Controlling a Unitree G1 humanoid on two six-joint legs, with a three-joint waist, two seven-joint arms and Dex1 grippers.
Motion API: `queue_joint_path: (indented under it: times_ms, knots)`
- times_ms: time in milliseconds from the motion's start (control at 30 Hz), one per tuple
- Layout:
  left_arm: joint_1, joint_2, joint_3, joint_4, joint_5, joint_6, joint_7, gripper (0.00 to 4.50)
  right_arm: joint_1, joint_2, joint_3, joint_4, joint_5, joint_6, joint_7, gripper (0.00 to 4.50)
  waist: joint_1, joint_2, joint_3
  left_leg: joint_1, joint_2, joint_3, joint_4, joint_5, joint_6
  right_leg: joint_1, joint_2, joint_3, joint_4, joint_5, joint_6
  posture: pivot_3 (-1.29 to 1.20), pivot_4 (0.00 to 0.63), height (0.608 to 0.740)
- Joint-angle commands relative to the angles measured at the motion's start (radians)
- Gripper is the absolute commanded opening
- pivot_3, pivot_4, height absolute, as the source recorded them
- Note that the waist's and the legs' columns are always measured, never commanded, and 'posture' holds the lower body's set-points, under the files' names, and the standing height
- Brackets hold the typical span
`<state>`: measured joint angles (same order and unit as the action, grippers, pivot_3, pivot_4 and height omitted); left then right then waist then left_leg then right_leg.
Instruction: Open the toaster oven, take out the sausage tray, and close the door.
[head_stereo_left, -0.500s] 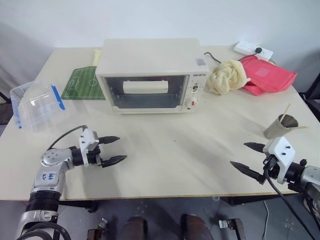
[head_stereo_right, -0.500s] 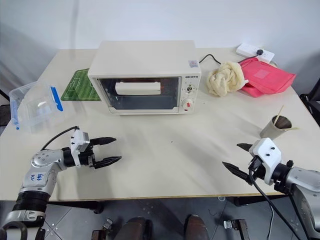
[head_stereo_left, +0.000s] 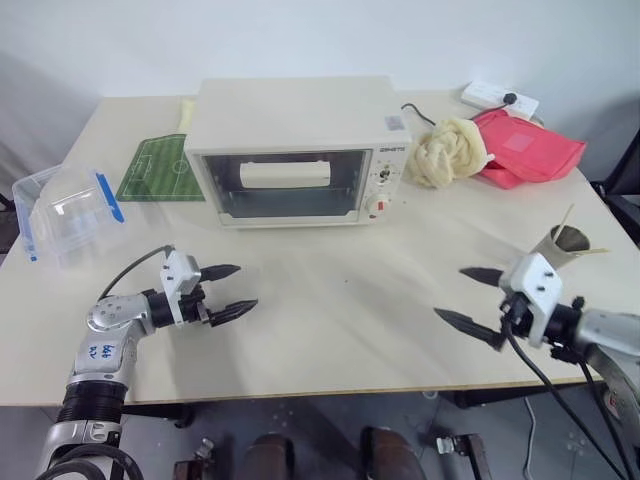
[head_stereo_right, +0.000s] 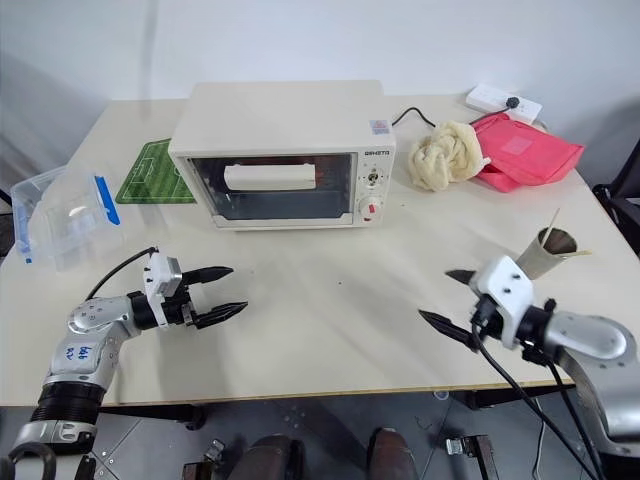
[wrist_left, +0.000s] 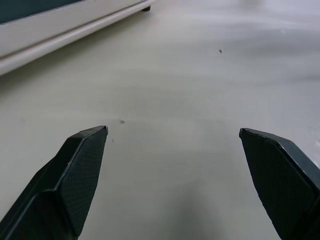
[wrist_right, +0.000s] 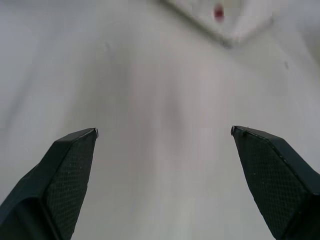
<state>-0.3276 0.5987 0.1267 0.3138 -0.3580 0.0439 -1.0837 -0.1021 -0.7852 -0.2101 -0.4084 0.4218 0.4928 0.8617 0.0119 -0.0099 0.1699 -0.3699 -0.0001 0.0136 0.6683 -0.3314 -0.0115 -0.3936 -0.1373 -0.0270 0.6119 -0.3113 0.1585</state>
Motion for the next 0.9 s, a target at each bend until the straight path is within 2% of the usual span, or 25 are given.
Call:
queue_joint_path:
  times_ms: [33, 167, 433, 600, 900]
  knots:
    - [-0.028, -0.001, 0.035, -0.026, -0.054, 0.026, -0.008, 4.50, -0.177, 0.055, 0.107, 0.005, 0.015, 0.056, -0.036, 4.46, -0.005, 0.000, 0.000, 0.000, 0.000, -0.001, 0.000, 0.000, 0.000, 0.000, 0.000, 0.000, 0.000, 0.000, 0.000, 0.00, 0.150, 0.740]
    - [-0.039, 0.004, 0.056, -0.002, -0.078, 0.019, -0.037, 4.50, -0.372, 0.125, 0.215, 0.120, -0.015, 0.070, -0.032, 4.46, -0.014, 0.001, 0.001, -0.001, 0.000, -0.002, 0.000, 0.000, 0.000, -0.001, 0.000, 0.000, 0.000, 0.000, 0.000, 0.00, 0.150, 0.740]
    - [-0.062, 0.010, 0.139, 0.003, -0.154, 0.056, -0.040, 4.50, -0.741, 0.311, 0.360, 0.523, -0.149, -0.081, -0.011, 4.46, -0.026, 0.001, 0.002, -0.002, -0.001, -0.001, 0.000, -0.001, -0.002, -0.004, -0.003, -0.011, 0.007, 0.000, 0.000, 0.00, 0.150, 0.740]
    - [-0.037, 0.027, 0.173, -0.023, -0.181, 0.082, -0.052, 4.50, -0.875, 0.396, 0.392, 0.734, -0.205, -0.213, 0.029, 4.46, -0.046, 0.001, 0.002, -0.002, -0.001, -0.003, 0.000, -0.001, -0.003, -0.004, -0.008, -0.025, 0.010, 0.000, 0.000, 0.00, 0.150, 0.740]
    - [-0.035, 0.068, 0.253, -0.048, -0.255, 0.173, -0.037, 4.50, -1.007, 0.500, 0.380, 0.869, -0.207, -0.316, 0.109, 4.46, -0.074, 0.003, 0.003, -0.002, -0.001, -0.005, 0.003, -0.001, -0.003, -0.004, -0.010, -0.027, 0.013, 0.000, 0.000, 0.00, 0.150, 0.740]
